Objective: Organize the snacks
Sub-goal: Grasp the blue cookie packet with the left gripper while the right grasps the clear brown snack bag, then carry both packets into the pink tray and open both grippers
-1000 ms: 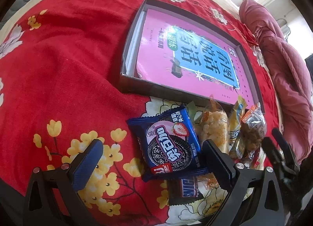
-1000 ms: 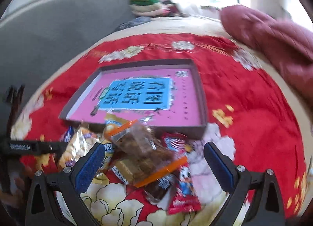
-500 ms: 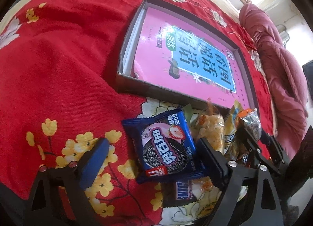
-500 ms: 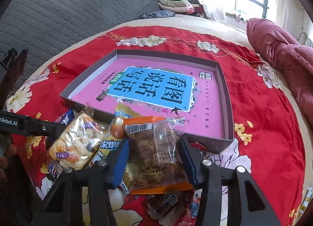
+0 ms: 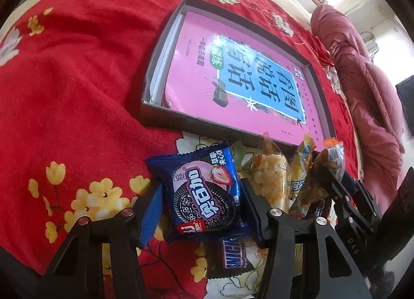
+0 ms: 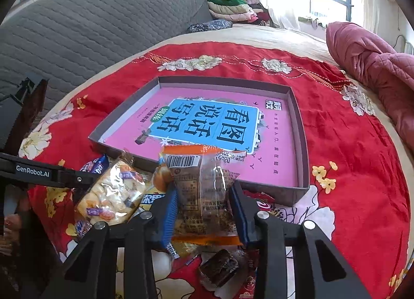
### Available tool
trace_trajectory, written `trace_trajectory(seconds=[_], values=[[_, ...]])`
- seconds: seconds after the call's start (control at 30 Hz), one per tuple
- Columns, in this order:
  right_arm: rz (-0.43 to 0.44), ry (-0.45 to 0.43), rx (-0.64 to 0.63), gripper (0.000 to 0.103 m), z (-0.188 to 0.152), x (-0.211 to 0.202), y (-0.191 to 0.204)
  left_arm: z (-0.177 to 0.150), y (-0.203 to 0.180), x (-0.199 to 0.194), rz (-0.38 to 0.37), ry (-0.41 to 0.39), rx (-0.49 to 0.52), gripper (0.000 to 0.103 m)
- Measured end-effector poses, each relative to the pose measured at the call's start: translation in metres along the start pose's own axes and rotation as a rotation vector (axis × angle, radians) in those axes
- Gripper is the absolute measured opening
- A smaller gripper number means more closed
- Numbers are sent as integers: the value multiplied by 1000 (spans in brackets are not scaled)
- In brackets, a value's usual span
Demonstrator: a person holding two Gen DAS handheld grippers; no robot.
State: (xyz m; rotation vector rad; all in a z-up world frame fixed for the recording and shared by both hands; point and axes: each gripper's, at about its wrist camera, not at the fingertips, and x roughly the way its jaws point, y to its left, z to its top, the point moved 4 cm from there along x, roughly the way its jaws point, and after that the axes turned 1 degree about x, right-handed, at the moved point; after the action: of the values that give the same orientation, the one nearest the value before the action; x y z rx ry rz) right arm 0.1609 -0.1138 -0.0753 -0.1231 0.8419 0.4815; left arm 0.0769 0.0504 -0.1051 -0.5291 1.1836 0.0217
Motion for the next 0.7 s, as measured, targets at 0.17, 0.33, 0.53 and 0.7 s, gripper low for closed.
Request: trace_trajectory(seconds=[0.17, 0.33, 0.53, 0.7], values=[[29, -22, 52, 37, 2, -7, -7, 2, -9, -14, 5, -42, 38, 58], [49, -58, 98, 36, 7, -16, -14, 6, -16, -31, 20, -92, 75, 58], [57, -94, 138, 36, 13, -22, -20, 15, -23, -48, 39, -155, 111, 58], [61, -121, 178, 36, 19, -26, -28, 25, -28, -53, 55, -184, 129, 58]])
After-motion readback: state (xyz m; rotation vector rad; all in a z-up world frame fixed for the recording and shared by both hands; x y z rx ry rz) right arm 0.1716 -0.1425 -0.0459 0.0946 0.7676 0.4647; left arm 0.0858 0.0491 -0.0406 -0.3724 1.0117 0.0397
